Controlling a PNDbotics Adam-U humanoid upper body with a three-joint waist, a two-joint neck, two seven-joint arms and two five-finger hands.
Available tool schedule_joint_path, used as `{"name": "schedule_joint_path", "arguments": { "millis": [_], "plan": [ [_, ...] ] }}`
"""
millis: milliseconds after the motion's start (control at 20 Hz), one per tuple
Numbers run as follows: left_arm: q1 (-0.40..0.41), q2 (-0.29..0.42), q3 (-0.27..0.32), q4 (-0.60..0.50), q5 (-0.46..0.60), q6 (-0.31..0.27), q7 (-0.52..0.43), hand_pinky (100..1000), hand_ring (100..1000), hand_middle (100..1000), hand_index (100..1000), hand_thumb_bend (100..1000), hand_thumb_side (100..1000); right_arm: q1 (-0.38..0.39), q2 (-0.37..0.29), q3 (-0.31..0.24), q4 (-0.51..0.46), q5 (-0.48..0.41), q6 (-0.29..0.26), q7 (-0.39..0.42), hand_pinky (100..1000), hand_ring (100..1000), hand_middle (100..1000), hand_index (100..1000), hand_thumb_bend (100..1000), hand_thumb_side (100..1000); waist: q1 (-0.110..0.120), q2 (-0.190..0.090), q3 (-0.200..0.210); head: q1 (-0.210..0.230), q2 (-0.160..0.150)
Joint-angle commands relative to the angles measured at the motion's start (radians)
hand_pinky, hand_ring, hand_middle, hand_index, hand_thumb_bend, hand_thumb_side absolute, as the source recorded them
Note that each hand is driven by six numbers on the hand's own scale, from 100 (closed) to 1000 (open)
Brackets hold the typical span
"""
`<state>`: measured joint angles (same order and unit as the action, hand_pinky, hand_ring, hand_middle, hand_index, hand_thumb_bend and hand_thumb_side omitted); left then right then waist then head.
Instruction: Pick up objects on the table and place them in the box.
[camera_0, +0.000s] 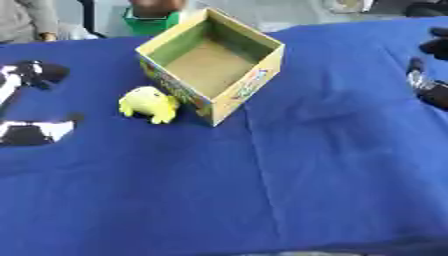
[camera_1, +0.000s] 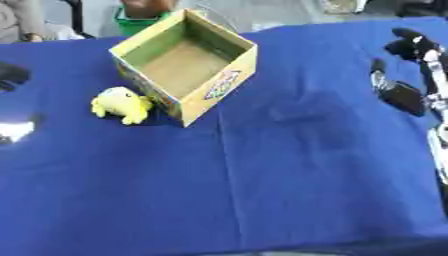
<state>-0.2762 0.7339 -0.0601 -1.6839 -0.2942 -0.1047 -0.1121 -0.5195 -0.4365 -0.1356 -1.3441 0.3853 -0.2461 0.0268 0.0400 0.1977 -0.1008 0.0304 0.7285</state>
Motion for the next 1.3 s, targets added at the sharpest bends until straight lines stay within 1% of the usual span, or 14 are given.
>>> {"name": "schedule_joint_path", "arguments": {
  "millis": [50, 400, 800, 1000, 1300],
  "plan": [
    [-0.029, 0.056, -0.010, 0.000, -0.003, -0.010, -0.020, 731, 752, 710, 814, 433, 100, -0.018, -0.021, -0.004, -0.011, 0.000, -0.003, 0.002, 851, 794, 699, 916, 100, 230, -0.003, -0.017, -0.002, 0.003, 0.000],
    [-0.101, 0.080, -0.064, 0.042, -0.005, -0.038, -0.079, 734, 749, 709, 814, 421, 100, -0.018, -0.018, -0.001, -0.010, 0.002, -0.003, 0.004, 851, 794, 700, 917, 100, 230, -0.003, -0.022, -0.007, 0.005, 0.003],
    [-0.183, 0.073, -0.124, 0.127, 0.002, -0.072, -0.179, 733, 742, 707, 813, 407, 100, -0.017, -0.015, 0.002, -0.007, 0.002, -0.004, 0.006, 851, 794, 700, 917, 100, 230, -0.003, -0.027, -0.018, 0.004, 0.008],
    [-0.228, 0.051, -0.145, 0.193, -0.024, -0.068, -0.201, 735, 746, 717, 816, 410, 100, -0.016, -0.015, 0.003, -0.006, 0.001, -0.005, 0.008, 851, 794, 700, 918, 100, 230, -0.002, -0.028, -0.020, 0.006, 0.011],
    [-0.316, -0.015, -0.171, 0.317, -0.131, -0.066, -0.191, 742, 750, 728, 822, 405, 100, -0.016, -0.012, 0.007, -0.005, 0.000, -0.006, 0.012, 851, 794, 700, 917, 100, 229, -0.002, -0.030, -0.025, 0.009, 0.014]
  ]
}}
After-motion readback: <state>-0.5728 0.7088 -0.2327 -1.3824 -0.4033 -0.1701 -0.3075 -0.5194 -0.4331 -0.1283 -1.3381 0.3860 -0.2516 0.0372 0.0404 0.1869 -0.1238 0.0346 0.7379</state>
